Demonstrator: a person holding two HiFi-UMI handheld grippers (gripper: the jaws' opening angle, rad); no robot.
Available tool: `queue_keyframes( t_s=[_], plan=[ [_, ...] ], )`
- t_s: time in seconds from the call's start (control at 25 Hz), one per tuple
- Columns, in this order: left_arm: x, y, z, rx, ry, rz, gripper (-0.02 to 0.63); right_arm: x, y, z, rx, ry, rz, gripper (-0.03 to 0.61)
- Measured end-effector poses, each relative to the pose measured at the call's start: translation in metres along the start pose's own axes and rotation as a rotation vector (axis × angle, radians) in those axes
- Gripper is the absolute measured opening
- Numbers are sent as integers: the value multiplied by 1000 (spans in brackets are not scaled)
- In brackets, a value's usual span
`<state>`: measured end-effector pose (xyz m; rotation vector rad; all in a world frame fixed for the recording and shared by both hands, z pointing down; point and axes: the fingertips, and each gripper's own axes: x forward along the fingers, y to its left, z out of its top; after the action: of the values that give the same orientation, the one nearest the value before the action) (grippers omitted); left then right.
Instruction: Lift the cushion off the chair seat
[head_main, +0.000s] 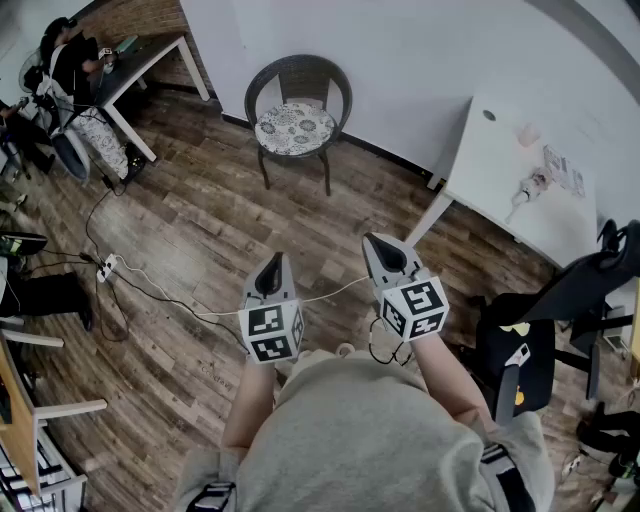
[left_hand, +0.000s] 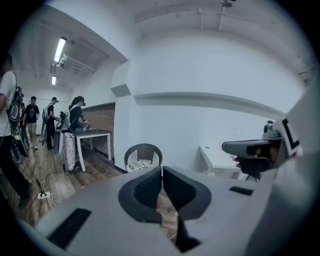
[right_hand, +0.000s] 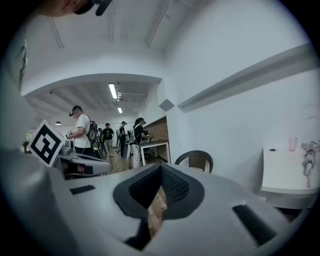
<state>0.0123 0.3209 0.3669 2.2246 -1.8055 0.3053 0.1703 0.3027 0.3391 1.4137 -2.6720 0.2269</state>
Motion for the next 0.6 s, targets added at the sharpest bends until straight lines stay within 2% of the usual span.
queue_keyframes(
  t_s=[0.6],
  plan=[
    [-36,-33,8,29,-59,-21,9,-45,12,-2,-18,-33,11,-2]
  ],
)
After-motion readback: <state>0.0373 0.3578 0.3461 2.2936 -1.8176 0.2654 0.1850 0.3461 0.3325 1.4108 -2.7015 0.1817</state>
